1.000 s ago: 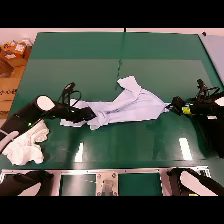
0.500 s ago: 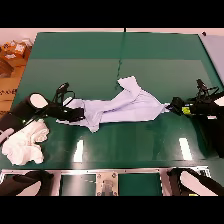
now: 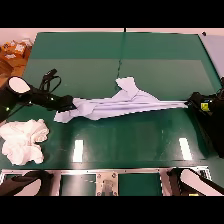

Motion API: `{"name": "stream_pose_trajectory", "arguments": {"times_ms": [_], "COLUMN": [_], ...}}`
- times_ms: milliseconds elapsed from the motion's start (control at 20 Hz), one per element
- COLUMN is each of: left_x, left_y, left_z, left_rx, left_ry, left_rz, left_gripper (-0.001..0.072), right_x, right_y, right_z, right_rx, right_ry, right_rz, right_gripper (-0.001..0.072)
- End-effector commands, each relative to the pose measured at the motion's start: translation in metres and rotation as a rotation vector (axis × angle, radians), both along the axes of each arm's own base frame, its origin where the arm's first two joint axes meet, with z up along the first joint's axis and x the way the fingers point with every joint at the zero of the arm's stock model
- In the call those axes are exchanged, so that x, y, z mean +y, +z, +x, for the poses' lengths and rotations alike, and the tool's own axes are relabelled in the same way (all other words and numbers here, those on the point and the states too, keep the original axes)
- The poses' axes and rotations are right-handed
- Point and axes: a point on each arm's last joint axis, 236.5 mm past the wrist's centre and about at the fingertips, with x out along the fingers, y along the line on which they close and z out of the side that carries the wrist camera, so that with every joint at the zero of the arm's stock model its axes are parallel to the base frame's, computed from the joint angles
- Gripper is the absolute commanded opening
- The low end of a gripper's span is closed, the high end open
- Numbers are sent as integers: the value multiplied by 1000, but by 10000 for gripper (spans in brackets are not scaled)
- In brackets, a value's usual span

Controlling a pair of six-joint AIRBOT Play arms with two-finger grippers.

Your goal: Fold the shirts.

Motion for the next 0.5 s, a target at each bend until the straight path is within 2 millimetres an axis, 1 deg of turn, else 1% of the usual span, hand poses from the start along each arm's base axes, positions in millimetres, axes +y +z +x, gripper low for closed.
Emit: {"name": "stream_pose_trajectory", "arguments": {"times_ms": [0,50,100,150,200,250,300,350,400,450], "left_x": [-25,-30,-31,-30,-29,-29,-26,-21,-11,4], "left_y": [-2,-9,-14,-15,-15,-15,-14,-13,-11,-9], "left_z": [-10,-15,-18,-18,-15,-12,-9,-4,0,4], "left_rx": [9,17,26,26,14,7,8,7,10,18], "left_ry": [-34,-46,-48,-47,-39,-31,-4,22,48,79], "left_rz": [-58,-54,-51,-47,-42,-43,-46,-46,-48,-50], "left_gripper": [25,25,25,26,46,321,465,463,463,463], "right_x": [21,33,43,52,61,69,75,79,79,76], "right_y": [-1,-6,-12,-17,-23,-28,-32,-34,-35,-34], "right_z": [14,19,24,27,28,28,28,28,28,29], "right_rx": [-16,-13,-9,-3,12,25,36,42,41,39], "right_ry": [59,90,114,135,156,177,192,202,201,197], "right_rz": [33,33,30,32,39,45,50,52,51,46], "right_gripper": [10,10,10,10,10,10,10,10,10,10]}}
